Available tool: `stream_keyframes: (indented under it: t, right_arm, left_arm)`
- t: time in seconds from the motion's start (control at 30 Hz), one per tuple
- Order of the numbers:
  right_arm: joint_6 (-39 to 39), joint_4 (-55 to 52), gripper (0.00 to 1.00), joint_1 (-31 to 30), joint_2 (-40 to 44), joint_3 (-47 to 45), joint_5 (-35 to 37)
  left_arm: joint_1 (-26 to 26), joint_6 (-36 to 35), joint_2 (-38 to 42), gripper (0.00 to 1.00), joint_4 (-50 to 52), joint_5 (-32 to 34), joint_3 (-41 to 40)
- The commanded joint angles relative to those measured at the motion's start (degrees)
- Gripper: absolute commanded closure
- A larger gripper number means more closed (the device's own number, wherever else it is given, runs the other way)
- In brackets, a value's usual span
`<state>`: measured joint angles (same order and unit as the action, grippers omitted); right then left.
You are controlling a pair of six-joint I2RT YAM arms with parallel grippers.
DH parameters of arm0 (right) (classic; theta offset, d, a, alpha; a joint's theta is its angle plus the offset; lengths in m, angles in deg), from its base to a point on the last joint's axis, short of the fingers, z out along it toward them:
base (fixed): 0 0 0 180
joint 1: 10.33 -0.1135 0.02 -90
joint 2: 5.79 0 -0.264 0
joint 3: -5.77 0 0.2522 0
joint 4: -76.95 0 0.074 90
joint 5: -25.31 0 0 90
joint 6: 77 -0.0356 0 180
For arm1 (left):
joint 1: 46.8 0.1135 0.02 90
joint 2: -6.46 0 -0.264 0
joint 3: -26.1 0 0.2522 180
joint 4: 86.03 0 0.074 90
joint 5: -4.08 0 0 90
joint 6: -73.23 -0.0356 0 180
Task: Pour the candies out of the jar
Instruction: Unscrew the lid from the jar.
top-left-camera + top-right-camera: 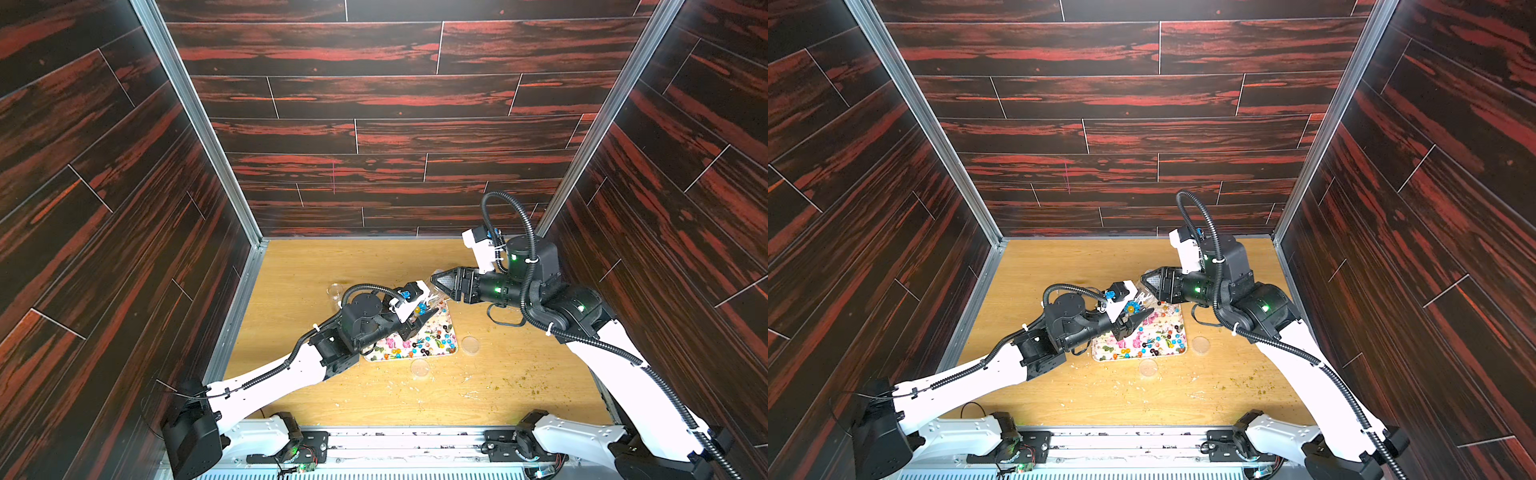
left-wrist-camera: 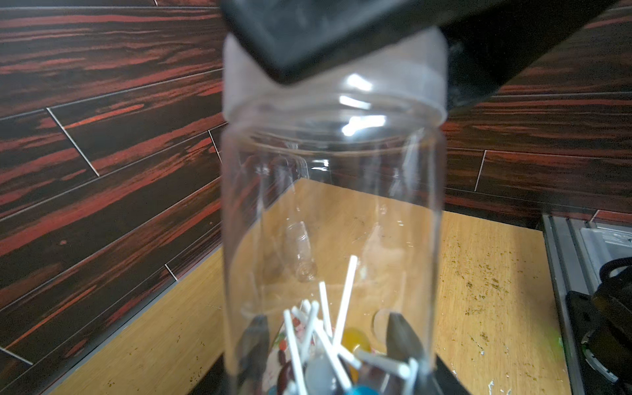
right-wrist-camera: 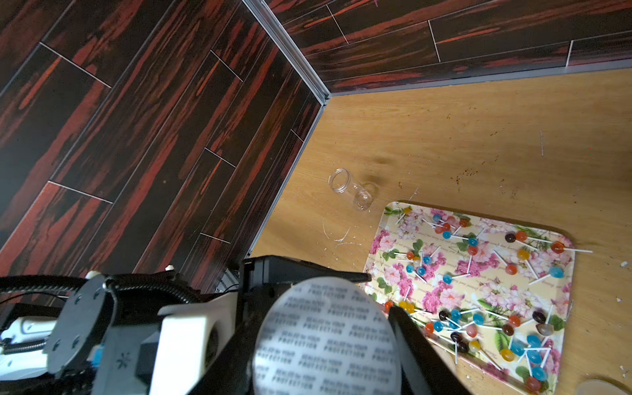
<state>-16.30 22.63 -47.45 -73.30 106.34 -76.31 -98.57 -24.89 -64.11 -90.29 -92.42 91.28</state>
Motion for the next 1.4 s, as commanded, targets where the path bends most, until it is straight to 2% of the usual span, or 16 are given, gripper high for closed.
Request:
stream_keyframes:
  t: [0.0, 0.3, 0.63, 0.83, 1.0, 1.37]
  right_arm:
    - [6.15, 0.39, 0.46, -0.10, 1.70, 0.11, -2.66]
    - [20.73, -0.51, 0.48, 1.38, 2.26, 1.99, -12.82]
    - [34.39, -3.02, 0.49, 2.41, 1.61, 6.31, -24.76]
    - [42.95, -5.46, 0.48, 2.58, 0.99, 7.67, -28.51]
    - [44.94, -6.38, 0.44, 2.58, 0.01, 9.11, -27.85]
    - [41.43, -7.67, 0.16, 2.60, 0.43, 10.37, -27.52]
  left_arm:
    - [-0.17, 3.29, 3.51, 0.69, -0.29, -3.89, -0.18]
    - [-0.14, 11.75, 7.30, 0.68, 2.29, -18.25, 0.52]
    - [-0.09, 19.54, 11.65, 0.68, 0.80, -27.84, 0.88]
    - [-0.09, 21.81, 12.29, 0.68, 0.86, -30.25, 0.41]
    - [-0.08, 21.34, 12.64, 0.68, 0.10, -28.98, -0.22]
    - [-0.04, 18.71, 11.75, 0.67, -0.50, -24.98, -0.99]
